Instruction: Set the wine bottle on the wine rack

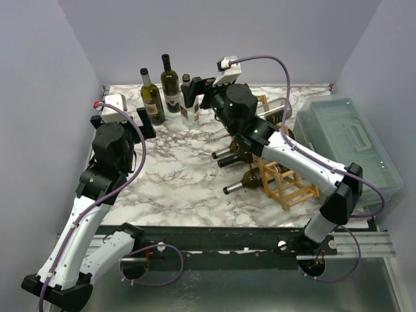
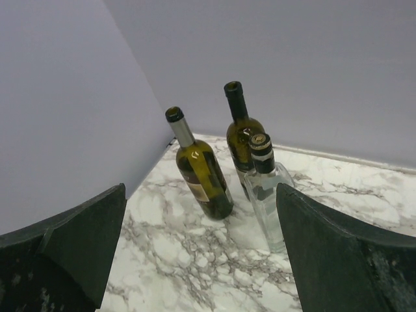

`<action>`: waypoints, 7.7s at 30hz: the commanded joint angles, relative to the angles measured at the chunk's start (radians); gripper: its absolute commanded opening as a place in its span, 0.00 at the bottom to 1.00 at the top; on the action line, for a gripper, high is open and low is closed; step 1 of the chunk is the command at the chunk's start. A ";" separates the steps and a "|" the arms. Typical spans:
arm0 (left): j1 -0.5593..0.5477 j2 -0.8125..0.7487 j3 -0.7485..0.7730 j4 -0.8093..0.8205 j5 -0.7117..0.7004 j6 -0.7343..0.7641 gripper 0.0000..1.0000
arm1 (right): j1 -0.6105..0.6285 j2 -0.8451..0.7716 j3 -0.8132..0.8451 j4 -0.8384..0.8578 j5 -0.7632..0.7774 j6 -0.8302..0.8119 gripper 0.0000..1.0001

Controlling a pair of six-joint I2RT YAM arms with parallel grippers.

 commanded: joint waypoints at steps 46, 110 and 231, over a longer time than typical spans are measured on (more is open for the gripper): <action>-0.054 -0.043 -0.008 0.021 -0.064 0.019 0.99 | -0.153 0.815 0.725 -0.129 0.013 -0.169 0.52; -0.033 0.013 -0.017 0.023 -0.030 -0.004 0.99 | -0.152 -0.544 0.000 -0.410 0.127 -0.796 0.01; 0.081 0.097 -0.009 0.023 0.086 -0.048 0.99 | 0.438 -0.357 -0.322 -0.386 0.352 -0.458 1.00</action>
